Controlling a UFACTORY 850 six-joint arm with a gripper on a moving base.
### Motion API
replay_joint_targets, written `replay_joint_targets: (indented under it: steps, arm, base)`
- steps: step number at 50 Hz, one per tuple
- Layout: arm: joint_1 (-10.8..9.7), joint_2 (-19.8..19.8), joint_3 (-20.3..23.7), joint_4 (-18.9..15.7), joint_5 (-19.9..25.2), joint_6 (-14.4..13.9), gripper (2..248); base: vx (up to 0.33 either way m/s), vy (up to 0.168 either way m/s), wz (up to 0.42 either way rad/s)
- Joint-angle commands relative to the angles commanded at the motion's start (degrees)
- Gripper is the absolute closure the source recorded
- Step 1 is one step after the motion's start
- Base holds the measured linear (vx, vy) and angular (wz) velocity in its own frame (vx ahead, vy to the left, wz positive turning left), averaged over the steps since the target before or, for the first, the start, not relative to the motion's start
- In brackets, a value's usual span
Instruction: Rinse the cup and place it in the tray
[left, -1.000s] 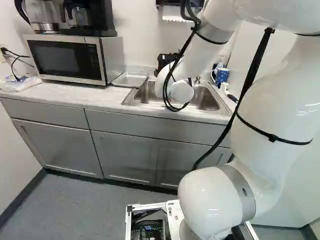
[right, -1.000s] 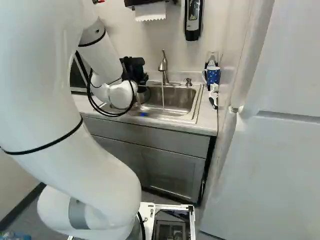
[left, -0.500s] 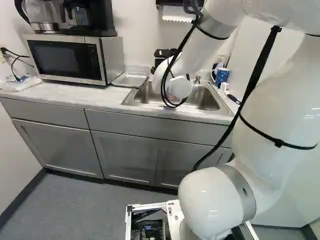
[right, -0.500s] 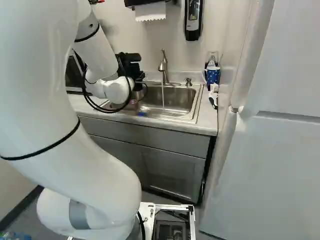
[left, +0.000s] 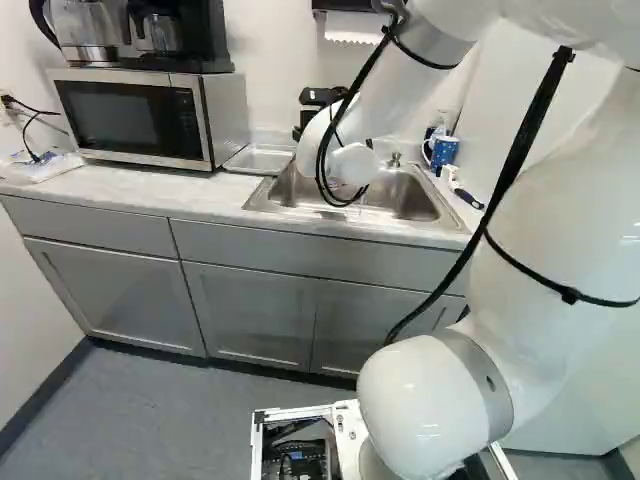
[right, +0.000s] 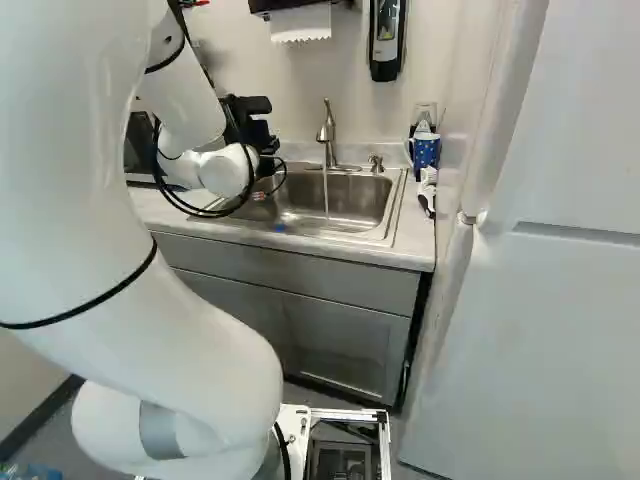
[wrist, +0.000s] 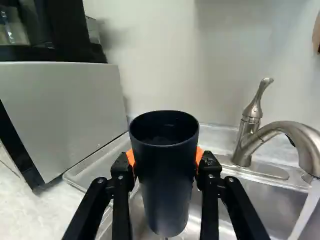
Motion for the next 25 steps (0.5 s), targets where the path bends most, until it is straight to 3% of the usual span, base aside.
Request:
replay_joint_targets:
  steps: [18, 25]
  arm:
    - [1.1, -0.1, -0.5, 0.0, -0.7, 0.0, 125]
    - [1.1, -0.1, -0.5, 0.0, -0.7, 2.3, 125]
  base:
    - [0.0, 0.0, 0.0]
    - [0.0, 0.0, 0.0]
